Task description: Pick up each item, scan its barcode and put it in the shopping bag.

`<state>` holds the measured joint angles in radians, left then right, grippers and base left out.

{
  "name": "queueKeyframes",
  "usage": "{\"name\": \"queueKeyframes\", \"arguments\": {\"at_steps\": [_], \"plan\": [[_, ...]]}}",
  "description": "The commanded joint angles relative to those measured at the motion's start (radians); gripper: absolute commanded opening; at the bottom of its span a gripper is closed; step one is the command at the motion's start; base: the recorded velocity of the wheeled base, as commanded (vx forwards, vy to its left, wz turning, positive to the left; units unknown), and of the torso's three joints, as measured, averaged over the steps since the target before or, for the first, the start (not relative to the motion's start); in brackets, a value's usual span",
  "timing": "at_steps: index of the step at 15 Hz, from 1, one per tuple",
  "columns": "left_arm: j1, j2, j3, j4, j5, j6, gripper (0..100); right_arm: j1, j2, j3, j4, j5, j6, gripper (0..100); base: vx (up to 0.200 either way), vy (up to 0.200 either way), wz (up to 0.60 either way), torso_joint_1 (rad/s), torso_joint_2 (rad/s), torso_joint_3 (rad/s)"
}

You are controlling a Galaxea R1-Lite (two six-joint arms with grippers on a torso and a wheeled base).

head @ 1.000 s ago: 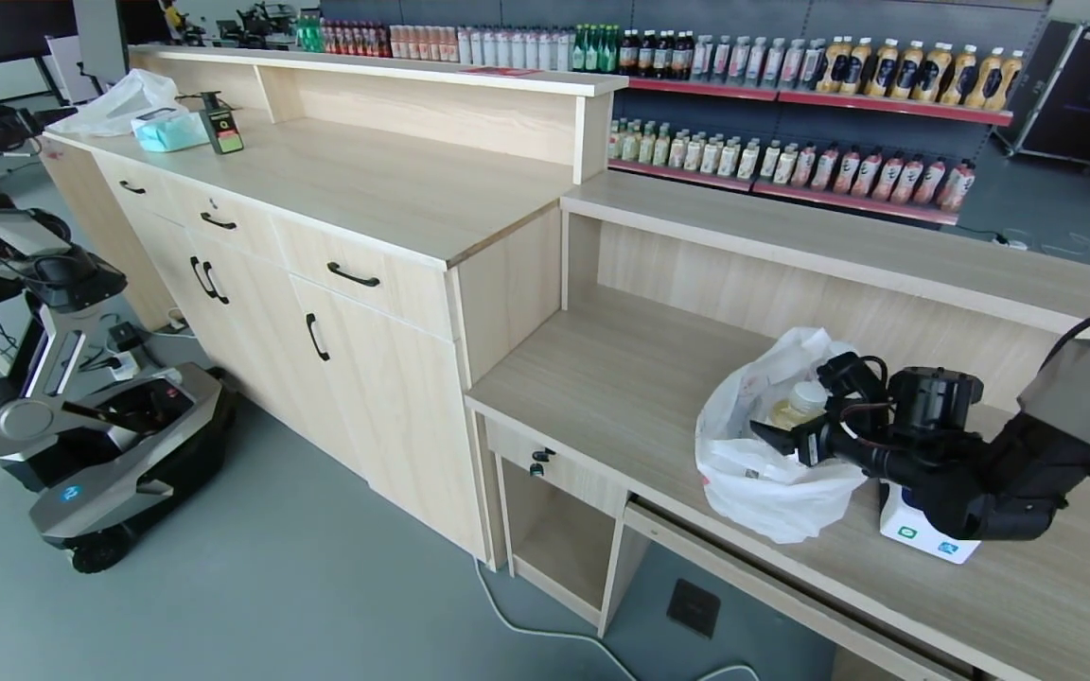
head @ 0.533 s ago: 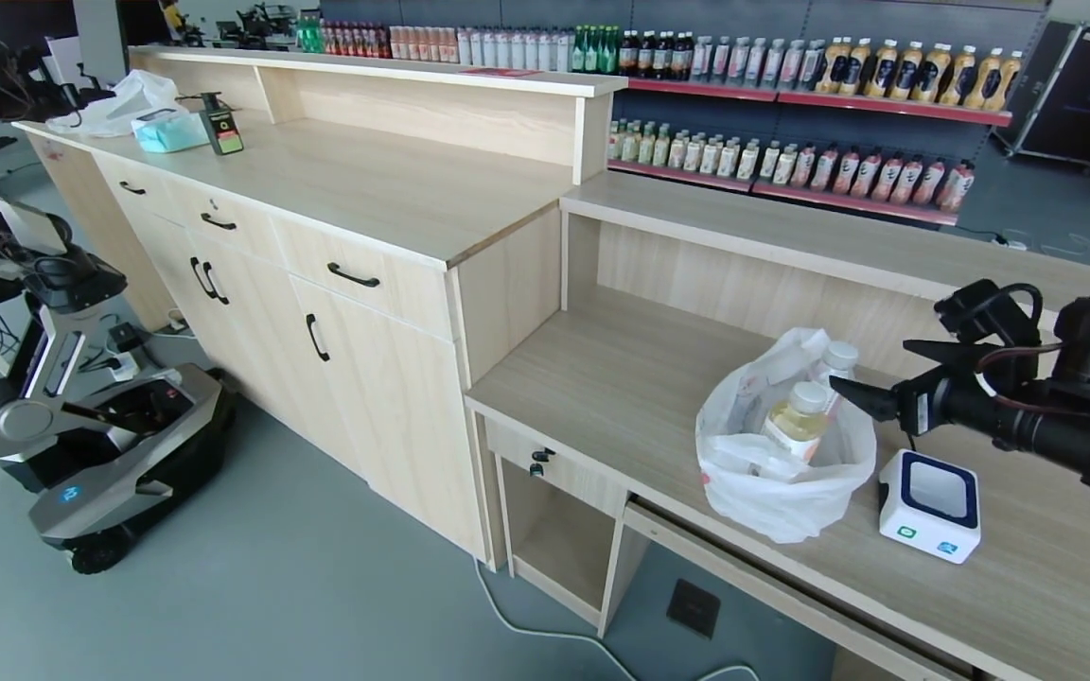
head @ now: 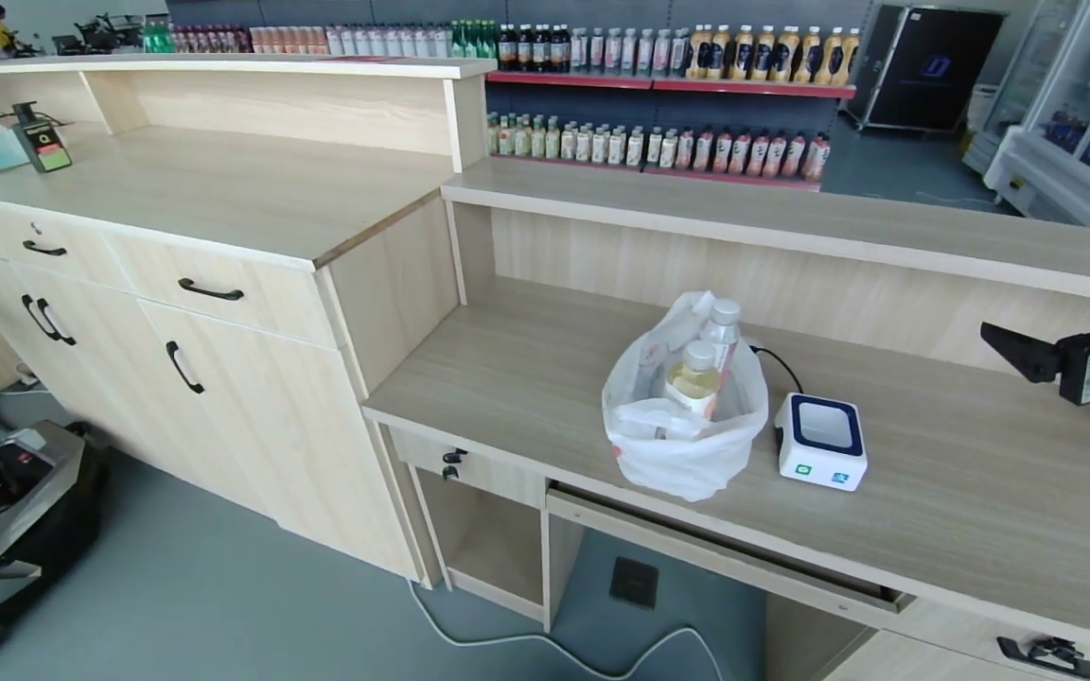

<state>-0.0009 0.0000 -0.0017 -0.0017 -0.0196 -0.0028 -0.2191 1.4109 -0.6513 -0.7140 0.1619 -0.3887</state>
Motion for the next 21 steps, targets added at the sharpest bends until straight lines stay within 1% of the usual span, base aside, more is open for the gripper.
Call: {"name": "queueKeyframes", "arguments": {"at_steps": [1,3,5,6,8,9,11,13,14,16,18,19,20,21], "plan": [[0.001,0.002,0.000,0.000,0.000,-0.002,100,0.003,-0.107,-0.018,0.048,-0.036,0.013,100,0.000,0.000,-0.60,-0.198,0.37,0.168],[0.001,0.002,0.000,0.000,0.000,0.000,100,0.001,-0.179,-0.021,0.160,-0.071,0.034,100,0.000,0.000,-0.60,-0.205,0.38,0.173],[0.001,0.002,0.000,0.000,0.000,0.000,100,0.000,-0.243,0.025,0.188,-0.085,0.099,100,0.000,0.000,0.00,-0.188,0.35,0.161],[0.001,0.002,0.000,0.000,0.000,0.000,100,0.001,-0.316,0.104,0.186,-0.088,0.169,100,0.000,0.000,0.00,-0.090,0.15,0.071],[0.001,0.002,0.000,0.000,0.000,0.000,100,-0.011,-0.463,0.282,0.188,-0.102,0.185,100,0.000,0.000,0.00,-0.032,0.07,0.037],[0.001,0.002,0.000,0.000,0.000,0.000,100,-0.014,-0.533,0.361,0.191,-0.145,0.185,100,0.000,0.000,0.00,0.000,0.00,0.000],[0.001,0.000,0.000,0.000,0.000,0.000,100,0.012,-0.641,0.513,0.146,-0.163,0.156,100,0.000,0.000,0.00,0.000,0.00,0.000],[0.001,0.002,0.000,0.000,0.000,0.000,100,0.015,-0.664,0.618,0.039,-0.168,0.087,100,0.000,0.000,0.00,0.000,0.00,0.000],[0.001,0.002,0.000,0.000,0.000,0.000,100,0.015,-0.679,0.633,0.013,-0.162,0.070,100,0.000,0.000,-0.60,-0.002,0.00,0.002],[0.001,0.002,0.000,0.000,0.000,0.000,100,0.017,-0.707,0.614,0.021,-0.159,0.068,100,0.000,0.000,-0.60,-0.054,0.10,0.056],[0.001,0.002,0.000,0.000,0.000,0.000,100,0.023,-0.727,0.611,0.028,-0.139,0.080,100,0.000,0.000,0.00,-0.220,0.42,0.188],[0.001,0.002,0.000,0.000,0.000,0.000,100,0.035,-0.748,0.633,0.056,-0.125,0.148,100,0.000,0.000,0.00,-0.154,0.32,0.139],[0.001,0.002,0.000,0.000,0.000,0.000,100,0.044,-0.765,0.647,0.067,-0.124,0.166,100,0.000,0.000,0.00,-0.105,0.18,0.090],[0.001,0.002,0.000,0.000,0.000,0.000,100,0.067,-0.859,0.651,0.192,-0.120,0.194,100,0.000,0.000,0.00,-0.061,0.10,0.056]]}}
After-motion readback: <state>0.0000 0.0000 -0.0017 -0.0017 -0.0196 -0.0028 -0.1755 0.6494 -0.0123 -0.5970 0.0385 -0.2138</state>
